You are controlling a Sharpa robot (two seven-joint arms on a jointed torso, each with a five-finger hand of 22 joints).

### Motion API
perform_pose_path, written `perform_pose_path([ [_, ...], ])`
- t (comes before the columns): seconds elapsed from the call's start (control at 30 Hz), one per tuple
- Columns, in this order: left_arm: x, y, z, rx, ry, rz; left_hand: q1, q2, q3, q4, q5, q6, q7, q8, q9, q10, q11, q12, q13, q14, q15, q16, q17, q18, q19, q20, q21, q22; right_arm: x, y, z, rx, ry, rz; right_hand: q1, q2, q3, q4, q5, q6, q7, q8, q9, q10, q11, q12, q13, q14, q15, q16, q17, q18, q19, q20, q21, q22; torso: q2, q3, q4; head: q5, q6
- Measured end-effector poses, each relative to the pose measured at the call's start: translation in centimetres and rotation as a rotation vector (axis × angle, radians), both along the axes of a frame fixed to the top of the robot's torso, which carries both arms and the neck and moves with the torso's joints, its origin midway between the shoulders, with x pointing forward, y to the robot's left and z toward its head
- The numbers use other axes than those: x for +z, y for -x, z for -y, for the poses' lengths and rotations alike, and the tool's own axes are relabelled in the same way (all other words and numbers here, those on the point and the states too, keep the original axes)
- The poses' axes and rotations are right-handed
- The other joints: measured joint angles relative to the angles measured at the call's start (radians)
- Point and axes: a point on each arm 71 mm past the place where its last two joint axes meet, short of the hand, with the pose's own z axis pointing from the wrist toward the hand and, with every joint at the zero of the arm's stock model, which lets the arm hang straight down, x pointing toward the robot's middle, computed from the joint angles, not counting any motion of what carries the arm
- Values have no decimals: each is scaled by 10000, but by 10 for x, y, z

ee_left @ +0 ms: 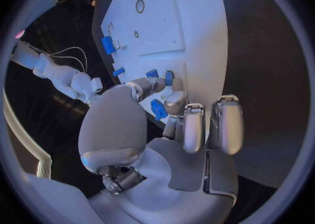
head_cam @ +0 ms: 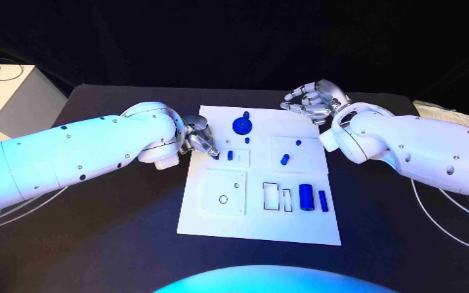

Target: Assemble the parts on the task board

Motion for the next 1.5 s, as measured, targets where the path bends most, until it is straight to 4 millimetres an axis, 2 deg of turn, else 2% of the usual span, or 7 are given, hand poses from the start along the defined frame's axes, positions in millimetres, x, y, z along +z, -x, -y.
perform_pose_path([
  [0.5, 0, -1, 0, -55, -107, 13, -1, -1, 0, 0, -2, 0, 0, -29, 0, -2, 2, 0, -9, 0, 0, 0, -1, 0, 0, 0, 0, 0, 0, 0, 0, -11, 5, -7, 0, 0, 0, 0, 0, 0, 0, 0, -1, 0, 0, 0, 1, 0, 0, 0, -1, 0, 0, 0, 0, -2, 1, 0, 1, -8, -32],
  [0.77, 0, -1, 1, -92, -150, 5, -27, 19, 0, 0, -4, 1, -1, -33, 3, -3, 3, 0, -9, 0, 1, 0, -1, 0, 0, 0, 0, -1, 0, 0, 0, -7, 5, -10, 0, 0, 0, 0, 0, 0, 0, 0, 7, 0, 0, 0, 1, 0, 0, 0, -2, 0, 0, 0, 0, -3, 0, 1, 2, -63, -34],
  [0.9, 0, -1, 2, -130, -175, -12, -47, 32, 0, 0, -4, 1, -1, -53, 658, -17, 17, 0, 2, 0, 1, 0, -2, 1, 0, 0, 0, -1, 0, 0, 0, -6, 6, -11, 0, 0, 0, 0, 40, 0, 0, 0, 7, 0, 0, 0, 1, 0, 0, 0, -3, 0, 0, 0, 0, -3, -2, 2, 2, -79, -50],
  [1.1, 0, -2, 3, -191, -229, -57, -62, 17, 0, 0, -5, 16, 14, -5, 855, -15, 15, 0, 84, 0, 1, 0, -2, 1, 42, -30, 49, -1, 0, 0, 0, -4, 7, -11, 0, 0, 0, 0, 40, 0, 0, 0, 7, 0, 0, 0, 1, 0, 0, 0, -3, 0, 0, 0, 0, -4, -4, 8, 0, -85, -60],
  [1.5, 0, -3, 8, -275, -315, -97, -204, 33, -56, -56, -21, 173, -61, 63, 869, 240, -60, 239, 480, 41, -38, 40, -3, 2, 129, -13, 90, -1, 0, 0, 0, 7, 5, -11, 0, 0, 29, -29, 40, 0, 0, -1, 6, 0, 0, 0, -8, 0, 0, 0, -4, 0, 0, 0, 0, -5, -4, 13, 0, -109, -105],
])
